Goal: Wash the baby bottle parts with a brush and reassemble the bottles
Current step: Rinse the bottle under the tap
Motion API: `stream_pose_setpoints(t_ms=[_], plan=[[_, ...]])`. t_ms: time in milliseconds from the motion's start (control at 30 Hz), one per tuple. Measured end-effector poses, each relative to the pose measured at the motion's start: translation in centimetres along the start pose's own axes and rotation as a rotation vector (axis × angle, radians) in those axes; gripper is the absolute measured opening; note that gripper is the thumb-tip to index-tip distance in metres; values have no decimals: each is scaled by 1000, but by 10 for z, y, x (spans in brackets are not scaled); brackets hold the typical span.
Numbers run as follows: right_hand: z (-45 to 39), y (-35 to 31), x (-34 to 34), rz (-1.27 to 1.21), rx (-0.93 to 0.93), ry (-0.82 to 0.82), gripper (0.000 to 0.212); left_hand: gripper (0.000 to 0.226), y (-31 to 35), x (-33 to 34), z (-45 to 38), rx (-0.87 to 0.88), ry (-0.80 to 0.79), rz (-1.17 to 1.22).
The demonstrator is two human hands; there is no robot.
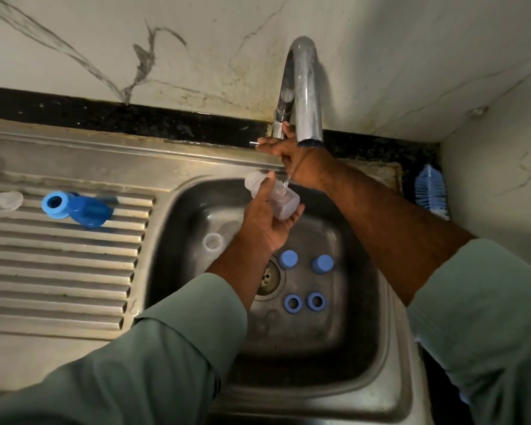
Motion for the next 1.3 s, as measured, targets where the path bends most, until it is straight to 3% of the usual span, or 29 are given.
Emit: stream_pose_setpoints(t_ms=[233,367,500,667,800,900,1133,1300], plan=[[-1,7,8,107,-8,-1,44,43,-1,-15,-1,-17,-6,-47],[1,5,13,110,-63,67,49,58,1,-16,-1,-18,-24,-150],[-1,8,15,100,-46,75,47,52,8,-9,-2,43,-51,-227],[4,4,14,-54,-47,70,38,59,13,-16,-8,111,26,-305],[10,-1,11,-251,55,67,38,59,14,-12,-7,67,2,-162],[11,-5,12,-217,25,112,36,71,14,0,-4,63,-57,-139],[15,-10,13,-386,22,185,36,53,20,9,-6,139,-81,-80],[24,-17,18,-364,62,259,39,44,29,3,-2,203,29,-105]])
Point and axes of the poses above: each hand's wrist, its own z-axis away from the middle knuckle, its own x-axis out of the palm, y = z × x, the point moved 7 cm from there along -z, towards the middle knuckle, and after that the axes turned 6 degrees about z, right-handed, at the moved point
